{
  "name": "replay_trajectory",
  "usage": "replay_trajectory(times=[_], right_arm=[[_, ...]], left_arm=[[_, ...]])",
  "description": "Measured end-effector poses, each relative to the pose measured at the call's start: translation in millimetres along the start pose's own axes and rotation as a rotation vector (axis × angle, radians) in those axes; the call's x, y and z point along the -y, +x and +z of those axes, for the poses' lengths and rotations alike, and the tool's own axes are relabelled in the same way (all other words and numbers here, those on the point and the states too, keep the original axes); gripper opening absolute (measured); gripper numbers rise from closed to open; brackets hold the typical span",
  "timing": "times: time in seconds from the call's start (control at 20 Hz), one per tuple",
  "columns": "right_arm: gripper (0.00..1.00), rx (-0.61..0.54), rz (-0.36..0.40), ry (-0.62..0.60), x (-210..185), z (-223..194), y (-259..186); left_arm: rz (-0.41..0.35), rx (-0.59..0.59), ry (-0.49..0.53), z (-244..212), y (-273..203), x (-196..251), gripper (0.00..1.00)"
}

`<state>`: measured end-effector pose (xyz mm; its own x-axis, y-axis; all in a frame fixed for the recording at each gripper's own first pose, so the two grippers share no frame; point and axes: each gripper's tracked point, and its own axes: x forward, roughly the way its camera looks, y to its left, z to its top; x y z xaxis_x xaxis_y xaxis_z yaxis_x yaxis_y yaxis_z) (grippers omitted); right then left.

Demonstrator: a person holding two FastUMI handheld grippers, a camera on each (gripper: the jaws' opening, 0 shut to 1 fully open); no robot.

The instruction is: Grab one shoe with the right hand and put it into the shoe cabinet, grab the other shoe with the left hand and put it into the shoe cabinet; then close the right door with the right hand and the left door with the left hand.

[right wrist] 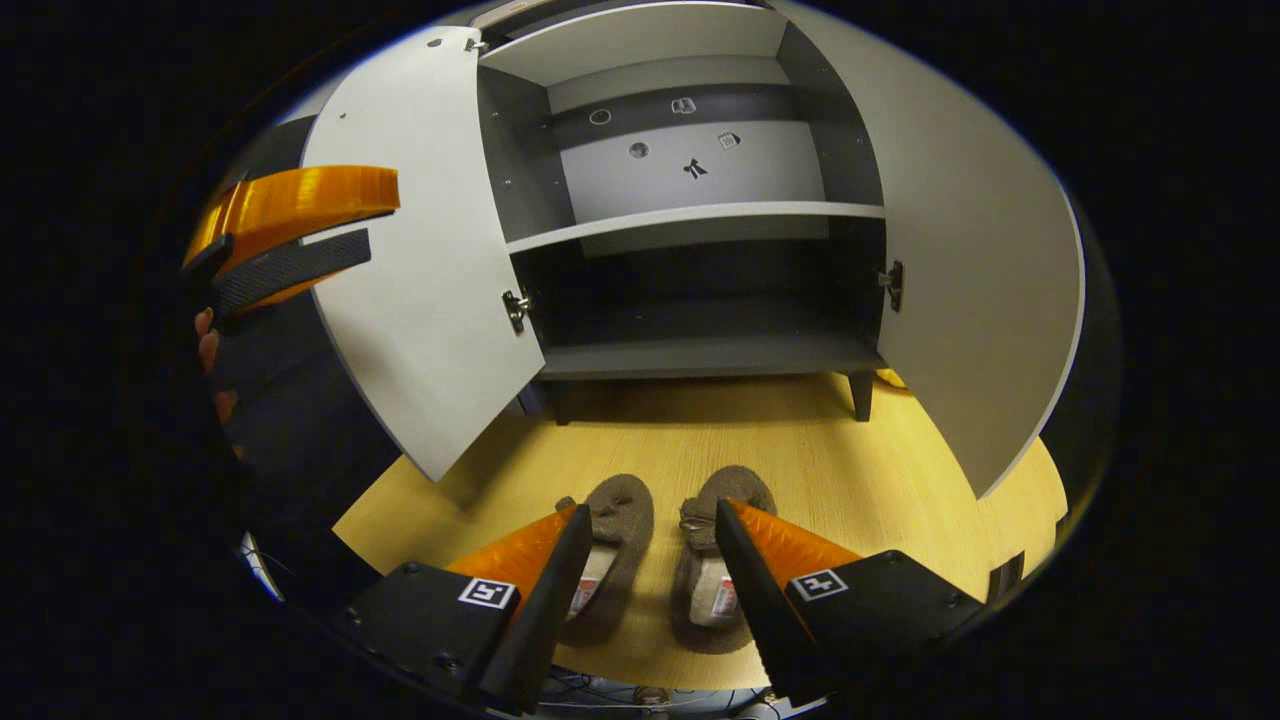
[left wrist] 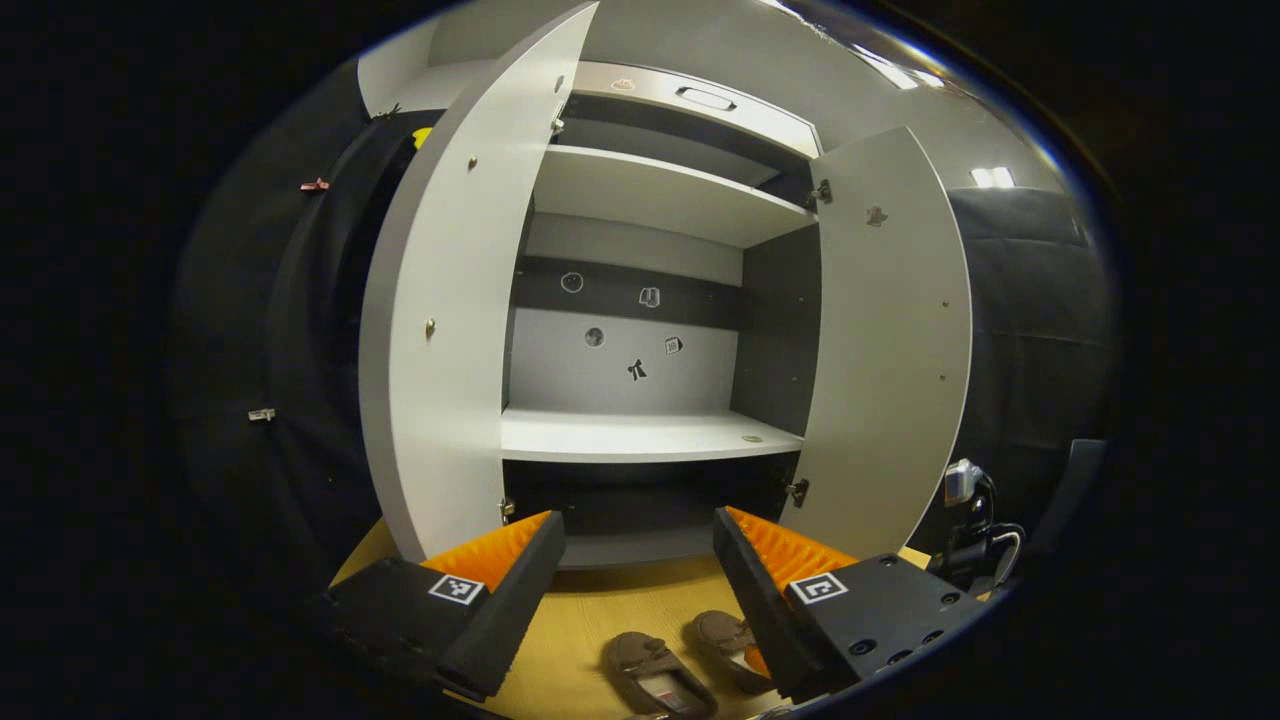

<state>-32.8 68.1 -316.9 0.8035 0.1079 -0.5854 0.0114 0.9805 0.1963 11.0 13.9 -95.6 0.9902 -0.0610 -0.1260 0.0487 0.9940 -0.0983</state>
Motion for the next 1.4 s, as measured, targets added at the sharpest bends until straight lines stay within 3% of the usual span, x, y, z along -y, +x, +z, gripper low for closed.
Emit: replay_trajectory(times=[0.35, 0.7, 1.3, 1.4], right_arm=[[0.84, -0.15, -0.012, 0.011, 8, -70, 37], [0.84, -0.159, -0.045, -0.012, 24, -88, 70], [0.59, -0.153, -0.108, -0.068, 40, -88, 124], [0.5, -0.16, -0.124, -0.084, 43, -85, 127]], left_arm=[[0.021, -0.033, -0.005, -21, 0, -11, 0.94], [0.004, -0.088, 0.007, -41, 7, -8, 0.93], [-0.023, -0.12, 0.0, -54, 19, -1, 0.93], [-0.023, -0.122, -0.009, -56, 19, -2, 0.94]])
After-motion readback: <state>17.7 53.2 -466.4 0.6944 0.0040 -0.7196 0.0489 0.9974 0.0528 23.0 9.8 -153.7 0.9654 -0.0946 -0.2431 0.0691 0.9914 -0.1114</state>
